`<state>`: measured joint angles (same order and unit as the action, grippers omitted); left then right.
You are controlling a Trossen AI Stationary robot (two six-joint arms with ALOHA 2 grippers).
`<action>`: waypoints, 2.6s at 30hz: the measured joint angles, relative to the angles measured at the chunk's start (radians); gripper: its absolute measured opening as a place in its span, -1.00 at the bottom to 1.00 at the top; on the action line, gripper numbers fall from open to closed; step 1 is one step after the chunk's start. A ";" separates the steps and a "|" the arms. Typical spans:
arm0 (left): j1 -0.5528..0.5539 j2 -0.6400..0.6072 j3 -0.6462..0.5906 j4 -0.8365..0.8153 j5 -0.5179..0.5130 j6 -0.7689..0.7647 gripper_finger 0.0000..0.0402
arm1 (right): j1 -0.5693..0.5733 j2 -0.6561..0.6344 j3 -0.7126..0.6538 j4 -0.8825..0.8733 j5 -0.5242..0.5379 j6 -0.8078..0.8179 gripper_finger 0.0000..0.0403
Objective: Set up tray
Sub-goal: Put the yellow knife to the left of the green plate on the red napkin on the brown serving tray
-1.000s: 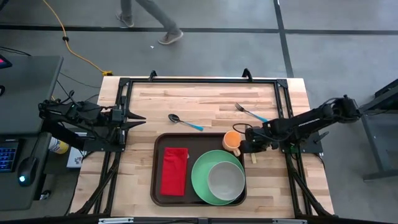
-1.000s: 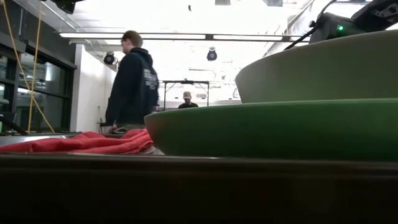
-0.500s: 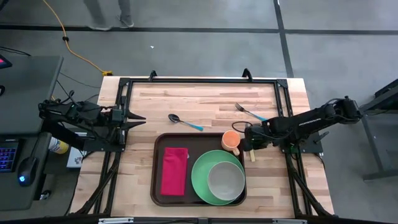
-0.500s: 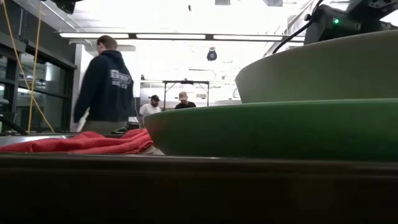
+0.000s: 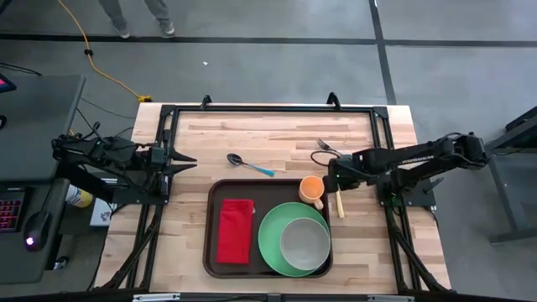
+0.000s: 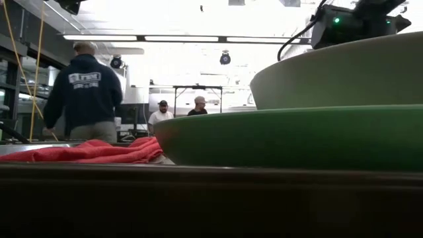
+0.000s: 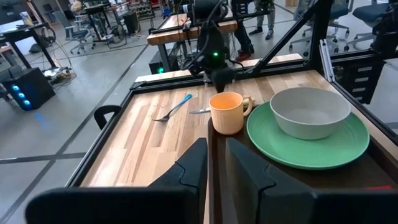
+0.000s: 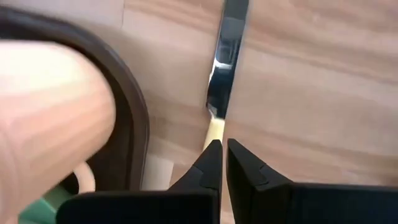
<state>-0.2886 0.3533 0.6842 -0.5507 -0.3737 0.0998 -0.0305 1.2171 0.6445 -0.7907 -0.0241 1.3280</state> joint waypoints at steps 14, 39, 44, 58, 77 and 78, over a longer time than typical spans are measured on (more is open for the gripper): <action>0.000 0.000 0.000 -0.007 0.001 -0.019 -0.56 | -0.244 0.000 0.001 0.048 0.030 -0.191 -1.00; 0.000 0.000 0.000 -0.030 0.023 -0.034 -0.56 | 0.322 0.006 0.002 0.049 -0.008 0.347 -1.00; 0.000 0.000 0.000 -0.029 0.023 -0.033 -0.56 | 0.437 0.006 0.002 0.034 0.033 0.499 -1.00; 0.000 0.000 0.000 -0.028 0.023 -0.029 -0.56 | 0.334 0.100 0.002 0.068 0.049 0.399 -0.91; 0.000 0.000 0.000 -0.027 0.024 -0.034 -0.56 | 0.284 0.124 -0.052 0.121 0.090 0.380 0.02; 0.000 0.000 0.000 -0.027 0.024 -0.037 -0.56 | 0.283 0.123 -0.062 0.136 0.083 0.388 0.02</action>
<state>-0.2886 0.3534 0.6846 -0.5781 -0.3492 0.0624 0.2521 1.3401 0.5823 -0.6551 0.0586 1.7161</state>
